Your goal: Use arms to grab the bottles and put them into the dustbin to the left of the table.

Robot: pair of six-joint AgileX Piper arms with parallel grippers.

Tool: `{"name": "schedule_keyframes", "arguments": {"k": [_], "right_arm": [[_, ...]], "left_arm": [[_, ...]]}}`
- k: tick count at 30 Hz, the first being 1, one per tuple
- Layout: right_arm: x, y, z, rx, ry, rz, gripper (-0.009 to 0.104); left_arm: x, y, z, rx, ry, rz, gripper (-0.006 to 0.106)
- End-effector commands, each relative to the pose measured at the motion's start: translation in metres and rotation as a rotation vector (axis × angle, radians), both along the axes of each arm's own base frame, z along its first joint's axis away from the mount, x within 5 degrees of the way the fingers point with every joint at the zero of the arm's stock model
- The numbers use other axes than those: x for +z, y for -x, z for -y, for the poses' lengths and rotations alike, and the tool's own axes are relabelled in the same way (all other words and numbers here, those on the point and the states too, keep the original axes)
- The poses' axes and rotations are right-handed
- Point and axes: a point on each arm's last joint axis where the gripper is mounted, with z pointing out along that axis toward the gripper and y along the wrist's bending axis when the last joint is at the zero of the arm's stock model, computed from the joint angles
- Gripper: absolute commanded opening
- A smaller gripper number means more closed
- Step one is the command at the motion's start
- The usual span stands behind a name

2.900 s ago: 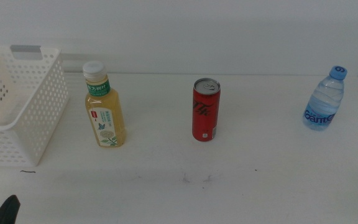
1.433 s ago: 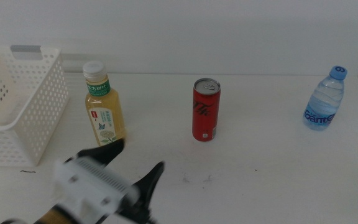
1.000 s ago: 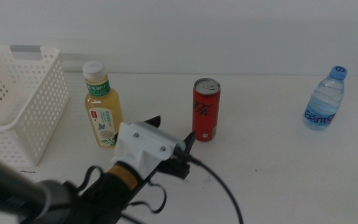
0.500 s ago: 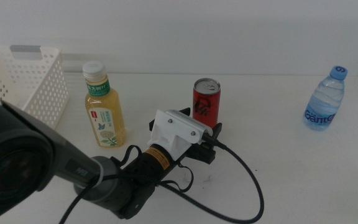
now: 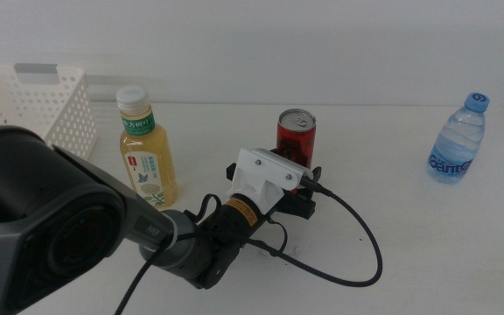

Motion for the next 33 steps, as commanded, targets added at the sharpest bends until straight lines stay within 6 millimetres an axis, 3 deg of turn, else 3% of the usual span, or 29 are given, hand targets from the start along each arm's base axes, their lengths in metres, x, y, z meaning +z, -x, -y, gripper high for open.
{"name": "schedule_keyframes", "arguments": {"k": [1, 13, 16, 20, 21, 24, 29, 33], "right_arm": [[0.0, 0.0, 0.001, -0.01, 0.013, 0.012, 0.088], [0.0, 0.0, 0.001, -0.01, 0.013, 0.012, 0.088], [0.0, 0.0, 0.001, -0.01, 0.013, 0.012, 0.088], [0.0, 0.0, 0.001, -0.01, 0.013, 0.012, 0.088], [0.0, 0.0, 0.001, -0.01, 0.013, 0.012, 0.088], [0.0, 0.0, 0.001, -0.01, 0.013, 0.012, 0.088], [0.0, 0.0, 0.001, -0.01, 0.013, 0.012, 0.088], [0.0, 0.0, 0.001, -0.01, 0.013, 0.012, 0.088]], "left_arm": [[-0.001, -0.006, 0.003, 0.005, 0.011, -0.004, 0.094], [0.001, -0.022, 0.015, 0.016, -0.022, -0.004, 0.089], [0.001, -0.023, 0.015, 0.016, -0.025, -0.007, 0.075], [0.002, -0.023, 0.015, 0.016, -0.022, -0.007, 0.042], [0.009, -0.02, 0.013, 0.017, -0.01, -0.006, 0.021], [0.029, -0.008, 0.004, 0.017, 0.004, -0.004, -0.002], [0.072, 0.026, -0.022, 0.017, -0.024, -0.059, -0.002], [0.103, 0.05, -0.037, -0.002, -0.065, -0.213, -0.002]]}}
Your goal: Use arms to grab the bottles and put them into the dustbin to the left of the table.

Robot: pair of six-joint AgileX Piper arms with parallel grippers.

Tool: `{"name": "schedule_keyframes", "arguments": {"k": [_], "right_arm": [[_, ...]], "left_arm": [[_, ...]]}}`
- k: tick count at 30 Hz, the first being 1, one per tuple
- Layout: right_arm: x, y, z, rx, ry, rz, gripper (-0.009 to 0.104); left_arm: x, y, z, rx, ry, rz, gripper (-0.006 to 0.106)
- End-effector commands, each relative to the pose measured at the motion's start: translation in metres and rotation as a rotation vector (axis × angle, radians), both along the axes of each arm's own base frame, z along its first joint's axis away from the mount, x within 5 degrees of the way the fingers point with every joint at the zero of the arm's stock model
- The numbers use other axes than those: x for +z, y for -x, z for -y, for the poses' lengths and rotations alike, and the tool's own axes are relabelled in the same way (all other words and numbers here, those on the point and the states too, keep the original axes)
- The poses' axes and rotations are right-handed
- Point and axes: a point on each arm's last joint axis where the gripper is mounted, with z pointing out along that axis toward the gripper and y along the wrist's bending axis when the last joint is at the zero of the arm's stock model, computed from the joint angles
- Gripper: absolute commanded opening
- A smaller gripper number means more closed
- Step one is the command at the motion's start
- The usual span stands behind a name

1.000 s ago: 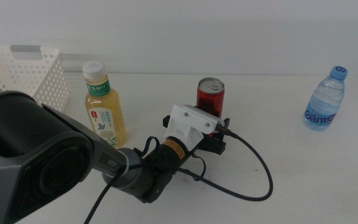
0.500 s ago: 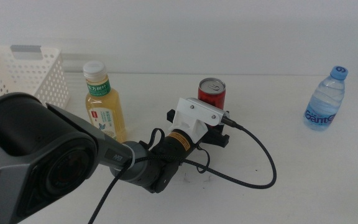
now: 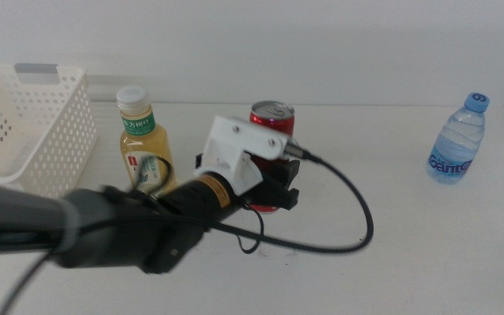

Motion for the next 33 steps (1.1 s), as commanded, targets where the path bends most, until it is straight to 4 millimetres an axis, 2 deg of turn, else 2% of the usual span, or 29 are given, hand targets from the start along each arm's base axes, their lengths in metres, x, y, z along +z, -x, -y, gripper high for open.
{"name": "schedule_keyframes", "arguments": {"k": [1, 7, 11, 13, 16, 19, 21, 24, 27, 30, 33], "right_arm": [[0.0, 0.0, 0.001, -0.01, 0.013, 0.012, 0.088], [0.0, 0.0, 0.001, -0.01, 0.013, 0.012, 0.088], [0.0, 0.0, 0.001, -0.01, 0.013, 0.012, 0.088], [0.0, 0.0, 0.001, -0.01, 0.013, 0.012, 0.088], [0.0, 0.0, 0.001, -0.01, 0.013, 0.012, 0.088], [0.0, 0.0, 0.001, -0.01, 0.013, 0.012, 0.088], [0.0, 0.0, 0.001, -0.01, 0.013, 0.012, 0.088], [0.0, 0.0, 0.001, -0.01, 0.013, 0.012, 0.088], [0.0, 0.0, 0.001, -0.01, 0.013, 0.012, 0.088], [0.0, 0.0, 0.001, -0.01, 0.013, 0.012, 0.088], [0.0, 0.0, 0.001, -0.01, 0.013, 0.012, 0.088]], "left_arm": [[0.031, 0.014, -0.008, -0.01, 0.01, -0.058, -0.002], [0.082, 0.043, -0.034, 0.023, -0.14, -0.238, -0.002], [0.12, 0.05, -0.048, 0.067, -0.287, -0.358, -0.002], [0.138, 0.046, -0.059, 0.083, -0.379, -0.425, -0.002], [0.164, 0.03, -0.083, 0.105, -0.472, -0.467, -0.002], [0.184, 0.01, -0.12, 0.186, -0.513, -0.517, -0.002], [0.192, -0.004, -0.154, 0.275, -0.541, -0.554, -0.002], [0.195, -0.022, -0.209, 0.416, -0.557, -0.611, -0.002], [0.185, -0.042, -0.254, 0.506, -0.536, -0.659, -0.002], [0.166, -0.061, -0.284, 0.55, -0.514, -0.673, -0.002], [0.146, -0.081, -0.301, 0.573, -0.504, -0.644, -0.002]]}}
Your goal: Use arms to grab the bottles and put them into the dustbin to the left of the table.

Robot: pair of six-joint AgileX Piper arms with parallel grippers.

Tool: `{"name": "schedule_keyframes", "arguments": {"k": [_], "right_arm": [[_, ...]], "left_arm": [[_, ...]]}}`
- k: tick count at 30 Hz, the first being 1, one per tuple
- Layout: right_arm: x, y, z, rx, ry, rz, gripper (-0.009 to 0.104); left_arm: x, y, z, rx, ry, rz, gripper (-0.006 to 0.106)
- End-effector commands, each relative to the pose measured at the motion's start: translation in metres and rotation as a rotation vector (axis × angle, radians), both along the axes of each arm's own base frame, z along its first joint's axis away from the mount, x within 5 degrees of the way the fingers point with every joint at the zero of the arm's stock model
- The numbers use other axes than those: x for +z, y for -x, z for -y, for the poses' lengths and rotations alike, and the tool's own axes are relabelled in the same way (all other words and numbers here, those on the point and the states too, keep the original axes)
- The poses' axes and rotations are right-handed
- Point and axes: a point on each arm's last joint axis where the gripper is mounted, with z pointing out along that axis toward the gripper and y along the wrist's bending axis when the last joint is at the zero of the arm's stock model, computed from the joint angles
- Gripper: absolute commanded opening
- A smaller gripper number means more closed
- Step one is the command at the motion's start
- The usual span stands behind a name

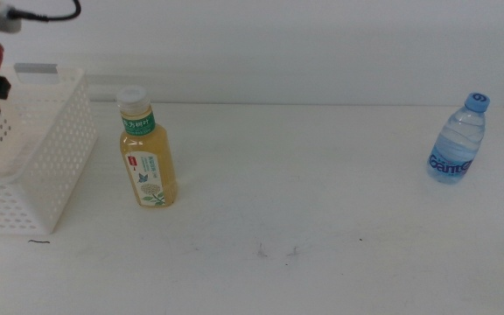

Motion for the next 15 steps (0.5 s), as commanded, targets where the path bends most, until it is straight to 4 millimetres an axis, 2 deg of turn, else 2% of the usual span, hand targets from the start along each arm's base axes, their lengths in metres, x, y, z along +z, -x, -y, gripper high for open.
{"name": "schedule_keyframes", "arguments": {"k": [1, 6, 10, 13, 15], "right_arm": [[0.0, 0.0, 0.001, -0.01, 0.013, 0.012, 0.088], [0.0, 0.0, 0.001, -0.01, 0.013, 0.012, 0.088], [0.0, 0.0, 0.001, -0.01, 0.013, 0.012, 0.088], [0.0, 0.0, 0.001, -0.01, 0.013, 0.012, 0.088], [0.0, 0.0, 0.001, -0.01, 0.013, 0.012, 0.088]], "left_arm": [[-0.007, -0.018, -0.008, -0.009, 0.0, 0.088, -0.002], [-0.04, -0.041, -0.017, 0.001, 0.011, 0.094, 0.0], [-0.066, -0.051, -0.023, 0.021, 0.037, 0.06, 0.013], [-0.083, -0.055, -0.025, 0.038, 0.058, 0.025, 0.036], [-0.089, -0.057, -0.026, 0.033, 0.05, 0.009, 0.057]]}}
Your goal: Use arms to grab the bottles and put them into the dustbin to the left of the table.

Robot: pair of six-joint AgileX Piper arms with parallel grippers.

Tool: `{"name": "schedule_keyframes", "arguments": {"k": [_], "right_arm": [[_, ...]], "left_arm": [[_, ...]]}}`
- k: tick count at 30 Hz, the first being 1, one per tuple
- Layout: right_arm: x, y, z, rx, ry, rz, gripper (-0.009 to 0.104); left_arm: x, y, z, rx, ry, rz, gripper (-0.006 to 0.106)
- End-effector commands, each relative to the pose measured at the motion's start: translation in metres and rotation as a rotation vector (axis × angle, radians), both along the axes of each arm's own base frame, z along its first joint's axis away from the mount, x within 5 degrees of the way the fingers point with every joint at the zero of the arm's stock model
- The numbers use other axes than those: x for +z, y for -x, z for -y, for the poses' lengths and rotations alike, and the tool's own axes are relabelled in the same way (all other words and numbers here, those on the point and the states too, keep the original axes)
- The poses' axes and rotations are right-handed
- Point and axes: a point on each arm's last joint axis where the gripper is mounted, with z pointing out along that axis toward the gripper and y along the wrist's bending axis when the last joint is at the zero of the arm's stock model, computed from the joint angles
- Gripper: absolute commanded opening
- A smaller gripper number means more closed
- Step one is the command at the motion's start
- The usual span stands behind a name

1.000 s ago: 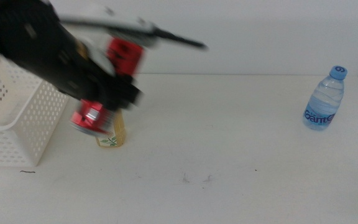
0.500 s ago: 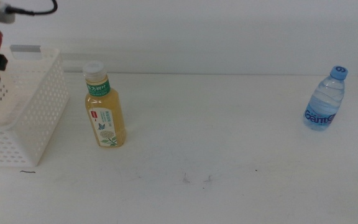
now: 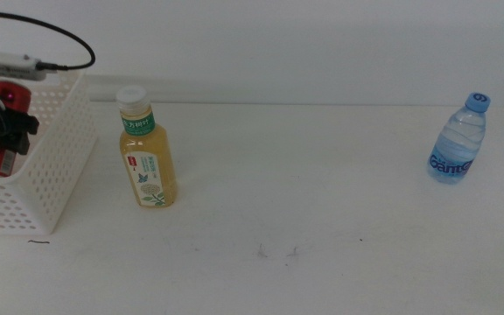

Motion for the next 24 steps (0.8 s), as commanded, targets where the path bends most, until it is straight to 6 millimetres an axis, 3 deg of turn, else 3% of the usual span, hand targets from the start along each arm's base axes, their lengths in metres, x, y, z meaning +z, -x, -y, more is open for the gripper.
{"name": "schedule_keyframes", "arguments": {"k": [1, 3, 4, 8, 12, 18, 21, 24], "right_arm": [[0.0, 0.0, 0.001, -0.01, 0.013, 0.012, 0.088], [0.0, 0.0, 0.001, -0.01, 0.013, 0.012, 0.088], [0.0, 0.0, 0.001, -0.01, 0.013, 0.012, 0.088], [0.0, 0.0, 0.001, -0.01, 0.013, 0.012, 0.088], [0.0, 0.0, 0.001, -0.01, 0.013, 0.012, 0.088], [0.0, 0.0, 0.001, -0.01, 0.013, 0.012, 0.088], [0.0, 0.0, 0.001, -0.01, 0.013, 0.012, 0.088], [0.0, 0.0, 0.001, -0.01, 0.013, 0.012, 0.088]], "left_arm": [[0.005, -0.004, -0.002, 0.005, -0.016, 0.044, 0.066], [0.005, -0.004, -0.002, -0.014, -0.029, 0.036, 0.089], [0.006, -0.003, -0.002, -0.015, -0.027, 0.033, 0.094], [0.031, 0.006, 0.004, -0.014, -0.017, 0.058, 0.094], [0.08, 0.029, 0.025, -0.017, -0.005, 0.114, 0.094], [0.139, 0.09, 0.086, -0.085, -0.004, 0.336, 0.094], [0.145, 0.127, 0.115, -0.141, 0.032, 0.478, 0.094], [0.135, 0.162, 0.136, -0.217, 0.086, 0.619, 0.094]]}}
